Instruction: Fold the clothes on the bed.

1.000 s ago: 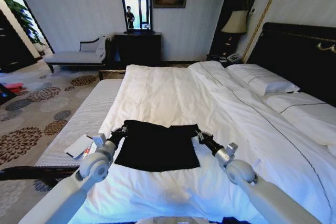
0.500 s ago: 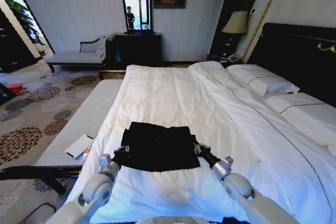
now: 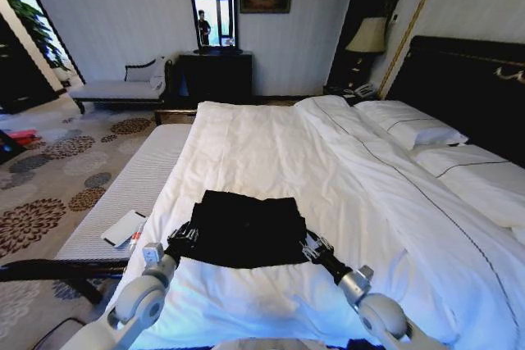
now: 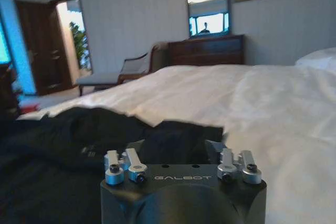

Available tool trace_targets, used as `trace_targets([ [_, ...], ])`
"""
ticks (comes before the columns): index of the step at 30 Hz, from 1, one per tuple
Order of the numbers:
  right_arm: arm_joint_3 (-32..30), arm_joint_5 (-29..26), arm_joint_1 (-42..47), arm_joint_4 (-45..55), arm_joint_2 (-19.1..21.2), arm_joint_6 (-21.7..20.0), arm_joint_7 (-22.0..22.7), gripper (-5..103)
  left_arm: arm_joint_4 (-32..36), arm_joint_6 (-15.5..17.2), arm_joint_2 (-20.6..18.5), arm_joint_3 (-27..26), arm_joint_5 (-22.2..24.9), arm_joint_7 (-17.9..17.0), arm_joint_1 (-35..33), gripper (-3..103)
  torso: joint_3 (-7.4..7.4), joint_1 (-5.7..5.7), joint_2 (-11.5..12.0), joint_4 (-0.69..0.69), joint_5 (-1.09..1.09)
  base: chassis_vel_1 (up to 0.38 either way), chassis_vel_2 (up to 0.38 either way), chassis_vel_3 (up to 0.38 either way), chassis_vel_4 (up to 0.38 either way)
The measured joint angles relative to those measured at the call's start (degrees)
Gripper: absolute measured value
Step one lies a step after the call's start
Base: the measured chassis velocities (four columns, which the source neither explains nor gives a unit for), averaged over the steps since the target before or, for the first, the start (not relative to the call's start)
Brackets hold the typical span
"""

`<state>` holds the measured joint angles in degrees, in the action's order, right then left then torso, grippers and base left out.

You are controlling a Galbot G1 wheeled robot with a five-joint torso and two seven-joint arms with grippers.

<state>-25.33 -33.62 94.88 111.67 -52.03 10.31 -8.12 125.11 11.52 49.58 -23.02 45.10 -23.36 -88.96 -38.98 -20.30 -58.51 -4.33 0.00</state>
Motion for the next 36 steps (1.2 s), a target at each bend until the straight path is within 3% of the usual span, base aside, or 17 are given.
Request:
trace_targets([
  [2, -0.77, -0.81, 0.26, 0.66, -0.12, -0.39, 0.4, 70, 0.5, -0.02, 0.32, -0.62, 0.22, 0.0, -0.11, 58, 0.0, 0.0, 0.0, 0.0, -0.01, 0.0, 0.0, 0.0, 0.0],
  [6, -2.77, -7.34, -1.82, 2.94, 0.77, -4.1, 4.24, 81, 0.65, 0.09, 0.63, -1.87, 2.7, -0.67, 2.67, 75, 0.01, 0.01, -0.01, 0.01, 0.0, 0.0, 0.0, 0.0, 0.0],
  [7, -3.29, -14.07, -6.69, 2.62, 3.39, -7.66, 8.33, 96, -2.88, 1.12, -0.81, -0.87, 5.37, -1.78, 8.93, 86, -0.01, -0.01, 0.01, 0.03, -0.01, 0.0, 0.0, 0.0, 0.0],
  [8, -3.27, -16.87, -9.17, 1.4, 4.91, -9.06, 10.04, 99, -5.94, 1.88, -1.64, 0.57, 7.61, -1.9, 13.96, 96, -0.02, -0.02, 0.01, 0.02, 0.0, 0.0, 0.0, 0.0, 0.0],
  [10, -2.79, -18.45, -11.44, 0.17, 6.34, -10.17, 11.27, 100, -9.69, 2.91, -2.09, 2.33, 10.83, -1.86, 19.75, 100, -0.02, -0.02, 0.01, -0.02, 0.0, 0.0, 0.0, 0.0, 0.0],
  [13, -1.04, -18.89, -13.88, -1.1, 7.49, -10.67, 12.1, 100, -13.12, 3.89, -2.25, 3.52, 13.76, -1.46, 24.18, 100, -0.02, -0.02, 0.01, -0.05, -0.02, 0.0, 0.0, 0.0, 0.0],
  [14, -0.13, -19.06, -14.96, -1.48, 7.87, -10.99, 12.54, 100, -14.8, 4.55, -2.41, 4.13, 15.42, -1.14, 26.18, 100, -0.02, -0.02, 0.01, 0.02, 0.0, 0.0, 0.0, 0.0, 0.0],
  [17, 0.66, -19.28, -15.89, -1.92, 8.16, -11.64, 13.54, 100, -18.88, 6.28, -2.6, 6.26, 18.89, -0.3, 30.47, 100, -0.02, -0.02, 0.01, 0.05, 0.01, 0.0, 0.0, 0.0, 0.0],
  [19, 0.86, -19.26, -16.17, -2.46, 8.17, -12.01, 14.17, 100, -23.92, 7.66, -2.63, 9.47, 20.59, 0.85, 34.87, 101, -0.02, -0.02, 0.01, -0.01, -0.01, 0.0, 0.0, 0.0, 0.0],
  [24, 0.91, -19.37, -16.53, -3.4, 8.06, -12.46, 15.1, 100, -31.36, 8.38, -1.48, 14.21, 22.26, 3.02, 40.88, 96, -0.02, -0.02, 0.01, 0.01, 0.0, 0.0, 0.0, 0.0, 0.0],
  [28, 1.16, -19.88, -17.52, -4.38, 8.59, -12.78, 15.95, 100, -38.25, 8.47, 2.24, 19.14, 23.72, 5.68, 46.36, 93, -0.01, -0.02, 0.01, -0.01, -0.01, 0.0, 0.0, 0.0, 0.0],
  [36, 2.04, -20.44, -18.7, -4.69, 8.87, -13.34, 17.67, 100, -44.19, 7.64, 6.37, 22.54, 21.89, 8.93, 48.14, 84, -0.01, -0.01, 0.01, 0.02, 0.0, 0.0, 0.0, 0.0, 0.0],
])
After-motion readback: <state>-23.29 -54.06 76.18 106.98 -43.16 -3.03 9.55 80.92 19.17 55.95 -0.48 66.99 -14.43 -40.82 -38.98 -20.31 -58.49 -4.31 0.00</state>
